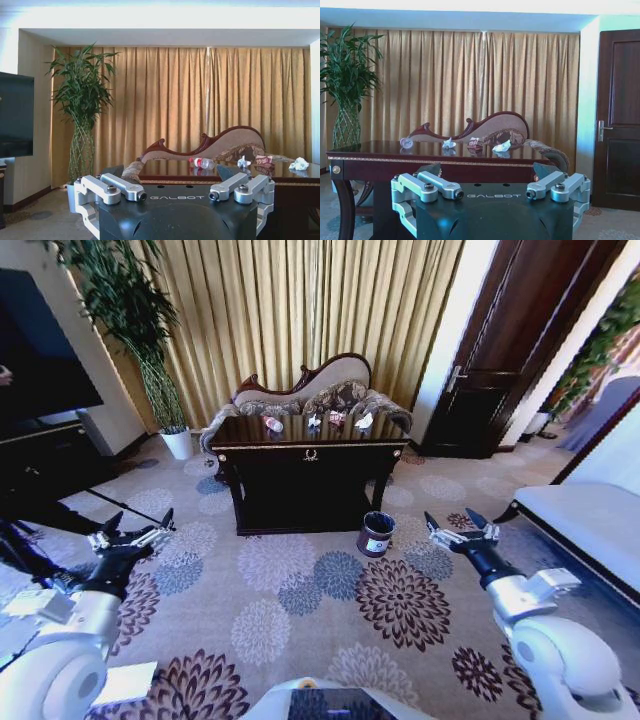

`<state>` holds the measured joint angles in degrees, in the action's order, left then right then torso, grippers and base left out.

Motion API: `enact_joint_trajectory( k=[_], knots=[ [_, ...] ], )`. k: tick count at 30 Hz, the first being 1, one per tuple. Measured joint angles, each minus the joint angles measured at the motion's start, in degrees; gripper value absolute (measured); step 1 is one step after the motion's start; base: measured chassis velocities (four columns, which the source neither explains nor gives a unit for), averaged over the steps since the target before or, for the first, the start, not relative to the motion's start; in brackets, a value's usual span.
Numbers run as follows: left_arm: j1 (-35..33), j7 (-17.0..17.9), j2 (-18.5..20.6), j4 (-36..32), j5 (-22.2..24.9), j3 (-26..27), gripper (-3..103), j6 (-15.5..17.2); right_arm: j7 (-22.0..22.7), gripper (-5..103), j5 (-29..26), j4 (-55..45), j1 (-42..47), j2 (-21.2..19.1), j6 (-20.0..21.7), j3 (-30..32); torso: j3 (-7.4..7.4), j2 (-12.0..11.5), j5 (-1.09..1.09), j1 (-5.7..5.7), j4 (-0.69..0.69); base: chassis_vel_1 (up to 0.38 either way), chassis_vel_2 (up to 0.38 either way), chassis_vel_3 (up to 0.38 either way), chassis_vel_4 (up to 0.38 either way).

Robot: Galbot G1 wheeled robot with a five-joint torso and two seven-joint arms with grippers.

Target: Move to the front of the table and place the trash on the table into the trash bin.

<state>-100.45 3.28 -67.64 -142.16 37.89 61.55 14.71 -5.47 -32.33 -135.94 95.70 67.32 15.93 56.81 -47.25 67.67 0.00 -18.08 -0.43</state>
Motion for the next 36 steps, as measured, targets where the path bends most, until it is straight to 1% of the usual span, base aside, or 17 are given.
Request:
enact_joint_trajectory(
  k=[4,11,14,16,18,21,23,25,33,36],
  knots=[
    [-0.27,-0.13,-0.08,0.06,-0.12,0.11,100,-0.25,-0.06,100,0.22,0.05,0.02,0.13,-0.09,-0.20,0.00,0.00,0.00,0.00,0.00,-0.046,0.054,0.029,-0.042],
    [-0.56,-0.30,-0.17,-0.21,-0.13,0.15,100,-0.35,-0.09,100,0.27,0.04,0.21,0.28,-0.17,-0.25,0.00,0.01,-0.01,0.01,0.01,-0.156,0.154,0.162,-0.139],
    [-0.60,-0.33,-0.21,-0.31,-0.13,0.14,100,-0.40,-0.10,100,0.30,0.05,0.24,0.28,-0.21,-0.24,-0.01,0.00,0.01,0.00,0.00,-0.255,0.193,0.231,-0.240],
    [-0.73,-0.36,-0.28,-0.39,-0.13,0.14,100,-0.55,-0.12,100,0.37,0.02,0.29,0.31,-0.24,-0.24,-0.01,0.00,0.03,0.00,-0.03,-0.292,0.233,0.257,-0.267],
    [-1.13,-0.46,-0.41,-0.37,-0.20,0.16,100,-1.25,-0.18,100,0.39,-0.16,0.33,0.35,-0.27,-0.27,0.00,0.00,-0.03,0.00,0.00,-0.296,0.304,0.294,-0.297],
    [-1.44,-0.65,-0.55,-0.35,-0.26,0.29,100,-1.46,-0.21,100,0.39,-0.25,0.32,0.40,-0.29,-0.33,-0.01,-0.01,-0.02,-0.01,0.04,-0.258,0.322,0.294,-0.278],
    [-1.72,-0.86,-0.72,-0.35,-0.28,0.45,100,-1.59,-0.22,100,0.40,-0.25,0.32,0.49,-0.29,-0.48,-0.02,-0.01,0.01,-0.03,0.00,-0.260,0.311,0.274,-0.309],
    [-1.86,-0.95,-0.85,-0.32,-0.29,0.55,100,-1.72,-0.23,100,0.43,-0.26,0.34,0.62,-0.31,-0.62,-0.01,-0.01,-0.02,-0.03,0.01,-0.286,0.276,0.275,-0.291],
    [-1.85,-1.04,-0.86,-0.32,-0.32,0.56,100,-1.77,-0.24,100,0.51,-0.26,0.39,0.69,-0.35,-0.75,0.00,-0.01,0.01,-0.01,0.00,-0.265,0.254,0.263,-0.265],
    [-1.88,-1.06,-0.90,-0.25,-0.98,0.46,100,-1.79,-0.24,100,0.69,-0.25,0.39,0.74,-0.36,-0.86,0.00,0.00,0.01,-0.01,0.00,-0.237,0.202,0.229,-0.227]
  ],
)
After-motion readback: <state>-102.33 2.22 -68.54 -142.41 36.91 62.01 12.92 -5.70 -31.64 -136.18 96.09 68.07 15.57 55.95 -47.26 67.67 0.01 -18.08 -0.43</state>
